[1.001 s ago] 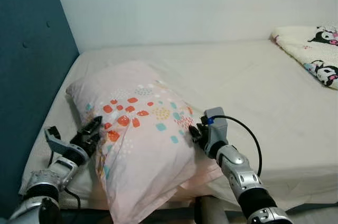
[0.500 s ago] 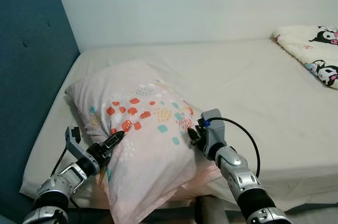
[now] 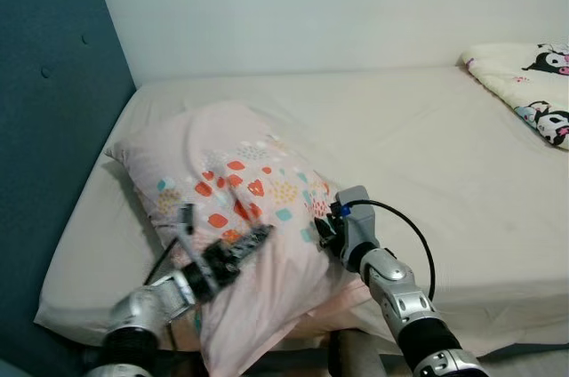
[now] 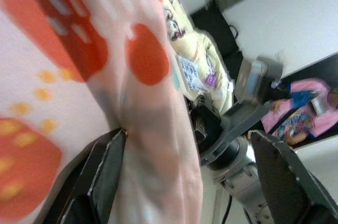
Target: Clean up the room
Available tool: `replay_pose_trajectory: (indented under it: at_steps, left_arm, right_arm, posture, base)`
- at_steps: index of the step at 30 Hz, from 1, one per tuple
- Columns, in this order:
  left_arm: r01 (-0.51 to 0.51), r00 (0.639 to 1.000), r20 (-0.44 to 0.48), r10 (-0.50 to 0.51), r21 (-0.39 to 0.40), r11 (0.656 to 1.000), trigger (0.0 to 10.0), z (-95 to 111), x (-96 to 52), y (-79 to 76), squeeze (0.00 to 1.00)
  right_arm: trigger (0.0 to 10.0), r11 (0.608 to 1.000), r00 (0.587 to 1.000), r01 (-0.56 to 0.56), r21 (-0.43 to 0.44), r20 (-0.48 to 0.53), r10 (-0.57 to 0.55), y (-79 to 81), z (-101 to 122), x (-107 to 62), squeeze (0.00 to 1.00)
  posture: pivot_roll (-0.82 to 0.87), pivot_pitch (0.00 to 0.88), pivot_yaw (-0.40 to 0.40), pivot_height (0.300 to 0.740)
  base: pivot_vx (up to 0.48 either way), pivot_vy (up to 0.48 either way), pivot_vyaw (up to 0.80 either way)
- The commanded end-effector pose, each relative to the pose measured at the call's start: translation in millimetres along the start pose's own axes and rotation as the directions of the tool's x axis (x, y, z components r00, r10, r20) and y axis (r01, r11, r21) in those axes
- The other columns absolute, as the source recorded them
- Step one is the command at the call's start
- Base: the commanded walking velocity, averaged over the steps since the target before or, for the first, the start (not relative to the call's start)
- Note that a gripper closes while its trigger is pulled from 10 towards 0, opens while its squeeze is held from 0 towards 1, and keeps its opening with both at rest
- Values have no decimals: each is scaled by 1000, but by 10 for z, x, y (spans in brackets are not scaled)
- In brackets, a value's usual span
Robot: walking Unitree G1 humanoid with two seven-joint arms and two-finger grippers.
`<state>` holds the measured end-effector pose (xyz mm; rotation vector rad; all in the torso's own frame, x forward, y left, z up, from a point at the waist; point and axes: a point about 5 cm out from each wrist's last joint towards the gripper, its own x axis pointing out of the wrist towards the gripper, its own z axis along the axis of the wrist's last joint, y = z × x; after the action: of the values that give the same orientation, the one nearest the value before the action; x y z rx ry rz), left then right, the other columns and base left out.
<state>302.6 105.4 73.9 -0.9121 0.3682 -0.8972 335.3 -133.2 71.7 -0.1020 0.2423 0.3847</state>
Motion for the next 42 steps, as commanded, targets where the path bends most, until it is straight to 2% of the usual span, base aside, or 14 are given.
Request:
replay_pose_trajectory:
  at_steps: [1,3,5,7,10,14,17,18,20,22,24,26,33,42]
  left_arm:
    - [-31,999,-31,31,16,999,10000,-39,77,-1,1000]
    - [-41,999,-30,42,30,999,10000,-22,109,-9,1000]
    - [-135,989,-50,140,99,986,10000,-4,240,8,553]
    - [-248,967,-16,253,153,957,10000,53,318,49,275]
    - [-327,944,26,328,184,927,10000,148,287,96,204]
    - [-337,941,81,328,168,926,10000,303,140,132,369]
    - [-337,941,81,328,168,926,10000,303,140,132,369]
    - [-445,895,146,421,250,860,10000,543,-261,286,1000]
    - [-489,872,160,462,284,825,10000,618,-410,335,1000]
    - [-600,798,207,566,362,713,10000,797,-728,426,1000]
    - [-600,798,207,566,362,713,10000,797,-728,426,1000]
    - [-732,680,319,660,353,583,10000,1041,-1158,502,1000]
    - [-762,648,325,689,274,587,10000,1006,-1411,566,1000]
    - [-671,717,245,652,-12,742,10000,542,-1528,688,1000]
  right_arm:
    - [10000,1000,999,-26,-3,-24,26,76,-50,20,0]
    - [10000,1000,999,-26,-4,-24,26,78,-51,21,0]
    - [10000,1000,999,-25,-3,-26,25,87,-60,22,0]
    - [10000,1000,999,-22,-1,-24,22,100,-63,24,0]
    - [10000,1000,1000,-16,3,-19,16,103,-57,26,0]
    - [10000,1000,1000,-8,6,-16,8,87,-59,17,0]
    - [10000,1000,1000,-8,6,-16,8,87,-59,17,0]
    - [10000,1000,1000,2,6,-16,-2,57,-75,-4,0]
    - [10000,1000,1000,5,6,-16,-5,48,-80,-11,0]
    - [10000,1000,1000,7,7,-17,-7,41,-87,-17,0]
    - [10000,1000,1000,7,7,-17,-7,41,-87,-17,0]
    - [10000,1000,1000,1,8,-17,-1,68,-86,-2,0]
    - [10000,1000,1000,-8,7,-12,8,100,-62,20,0]
    - [10000,1000,1000,-14,3,-15,14,96,-72,10,0]
  posture:
    - [-66,105,-12,566]
    - [-66,105,-12,566]
    - [-60,100,-6,566]
    - [-60,100,-6,566]
    - [-65,96,4,566]
    - [-71,97,15,566]
    - [-71,97,15,566]
    - [-73,99,15,566]
    - [-72,99,15,566]
    - [-67,100,10,566]
    - [-67,100,10,566]
    - [-61,99,5,566]
    - [-60,98,3,566]
    - [-63,100,-10,566]
  base:
    - [0,0,0]
    - [0,0,0]
    - [0,0,0]
    - [0,0,0]
    - [0,0,0]
    - [0,0,0]
    - [0,0,0]
    - [0,0,0]
    - [0,0,0]
    - [0,0,0]
    - [0,0,0]
    - [0,0,0]
    - [0,0,0]
    - [0,0,0]
